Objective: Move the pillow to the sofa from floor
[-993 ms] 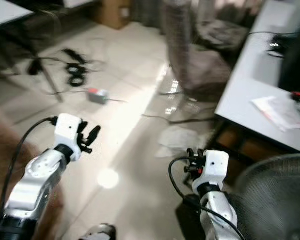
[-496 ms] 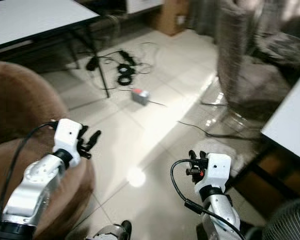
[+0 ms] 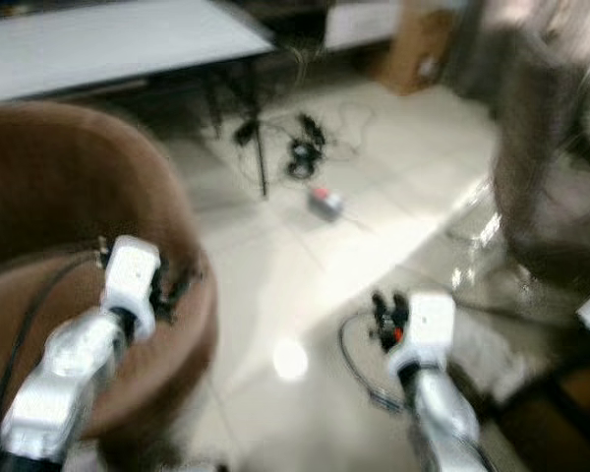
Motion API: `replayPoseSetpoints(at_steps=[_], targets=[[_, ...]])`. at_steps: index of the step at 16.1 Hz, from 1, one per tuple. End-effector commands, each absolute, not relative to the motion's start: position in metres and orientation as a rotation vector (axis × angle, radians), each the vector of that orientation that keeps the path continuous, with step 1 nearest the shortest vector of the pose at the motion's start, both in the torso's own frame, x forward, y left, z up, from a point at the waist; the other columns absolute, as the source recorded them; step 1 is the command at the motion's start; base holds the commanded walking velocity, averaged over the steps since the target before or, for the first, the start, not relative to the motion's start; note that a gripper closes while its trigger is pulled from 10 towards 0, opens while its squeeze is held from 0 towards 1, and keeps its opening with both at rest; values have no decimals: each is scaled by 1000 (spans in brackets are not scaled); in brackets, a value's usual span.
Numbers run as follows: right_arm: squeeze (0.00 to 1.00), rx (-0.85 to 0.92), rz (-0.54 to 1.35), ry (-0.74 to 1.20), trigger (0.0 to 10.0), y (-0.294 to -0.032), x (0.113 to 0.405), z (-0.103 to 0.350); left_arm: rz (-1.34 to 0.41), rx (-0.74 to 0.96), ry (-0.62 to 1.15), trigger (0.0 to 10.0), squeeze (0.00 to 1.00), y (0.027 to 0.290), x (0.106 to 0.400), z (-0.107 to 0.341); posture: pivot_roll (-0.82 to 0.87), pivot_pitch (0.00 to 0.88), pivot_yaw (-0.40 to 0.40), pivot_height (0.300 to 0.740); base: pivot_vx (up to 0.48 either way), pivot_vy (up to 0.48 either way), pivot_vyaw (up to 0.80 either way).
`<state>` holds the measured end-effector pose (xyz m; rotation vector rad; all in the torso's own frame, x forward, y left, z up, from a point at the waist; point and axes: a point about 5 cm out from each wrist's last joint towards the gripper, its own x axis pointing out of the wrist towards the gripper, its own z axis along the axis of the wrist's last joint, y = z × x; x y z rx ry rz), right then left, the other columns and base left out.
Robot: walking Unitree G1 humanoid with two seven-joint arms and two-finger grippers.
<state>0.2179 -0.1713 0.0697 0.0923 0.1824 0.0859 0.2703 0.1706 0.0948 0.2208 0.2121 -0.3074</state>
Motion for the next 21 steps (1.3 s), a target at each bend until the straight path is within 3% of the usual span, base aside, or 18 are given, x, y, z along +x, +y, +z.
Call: replayPoseSetpoints(at_steps=[1,21], targets=[[0,91,83,188,10000,-173,216,69,-302,227,208,10000,0,169,269,93,102,31,-42,740,0,0,800],[0,101,86,177,10000,-177,222,68,-260,203,79,10000,0,168,270,106,116,28,-51,740,0,0,800]])
